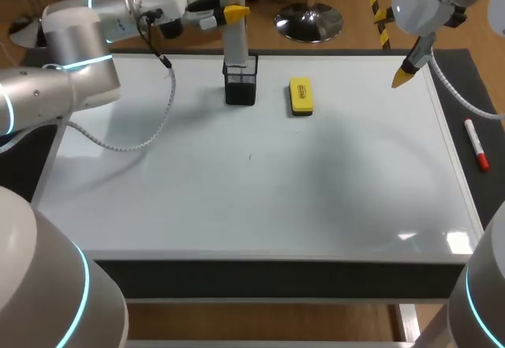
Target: Pick up the inspection probe, press it on each red-marked spot on the whiteboard one by one, put down the probe, pick up the eraser, and wipe off all the red marks.
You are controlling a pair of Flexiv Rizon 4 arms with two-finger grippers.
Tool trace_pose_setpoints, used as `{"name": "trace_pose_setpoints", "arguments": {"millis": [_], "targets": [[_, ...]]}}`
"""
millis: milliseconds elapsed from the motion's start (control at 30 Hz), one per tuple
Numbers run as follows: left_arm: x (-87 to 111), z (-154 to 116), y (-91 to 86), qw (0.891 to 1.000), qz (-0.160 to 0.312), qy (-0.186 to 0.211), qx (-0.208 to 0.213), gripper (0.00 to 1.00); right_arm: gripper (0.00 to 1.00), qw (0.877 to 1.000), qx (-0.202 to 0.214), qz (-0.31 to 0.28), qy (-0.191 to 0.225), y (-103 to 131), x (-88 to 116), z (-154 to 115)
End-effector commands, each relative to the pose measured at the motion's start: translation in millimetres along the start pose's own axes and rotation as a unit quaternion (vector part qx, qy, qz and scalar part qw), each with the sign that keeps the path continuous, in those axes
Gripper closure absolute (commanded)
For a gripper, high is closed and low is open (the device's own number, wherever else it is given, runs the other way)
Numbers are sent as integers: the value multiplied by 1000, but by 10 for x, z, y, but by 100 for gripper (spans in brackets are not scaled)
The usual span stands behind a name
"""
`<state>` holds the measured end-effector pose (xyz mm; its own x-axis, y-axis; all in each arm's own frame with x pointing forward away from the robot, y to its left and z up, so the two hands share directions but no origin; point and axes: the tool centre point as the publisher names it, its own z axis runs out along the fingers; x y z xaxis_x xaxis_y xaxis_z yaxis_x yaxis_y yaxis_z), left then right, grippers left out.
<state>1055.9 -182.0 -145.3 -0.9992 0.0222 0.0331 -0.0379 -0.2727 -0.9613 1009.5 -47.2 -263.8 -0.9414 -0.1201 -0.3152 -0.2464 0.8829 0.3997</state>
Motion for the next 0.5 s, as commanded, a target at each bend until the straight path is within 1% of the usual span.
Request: {"name": "trace_pose_setpoints", "arguments": {"millis": [33,500], "targets": [[-119,29,44,1000,-2,13,2,100,0,1000,2,0,2,1,-6,-2],[-173,41,181,1000,-11,17,1,100,0,1000,2,0,2,1,-6,-2]]}}
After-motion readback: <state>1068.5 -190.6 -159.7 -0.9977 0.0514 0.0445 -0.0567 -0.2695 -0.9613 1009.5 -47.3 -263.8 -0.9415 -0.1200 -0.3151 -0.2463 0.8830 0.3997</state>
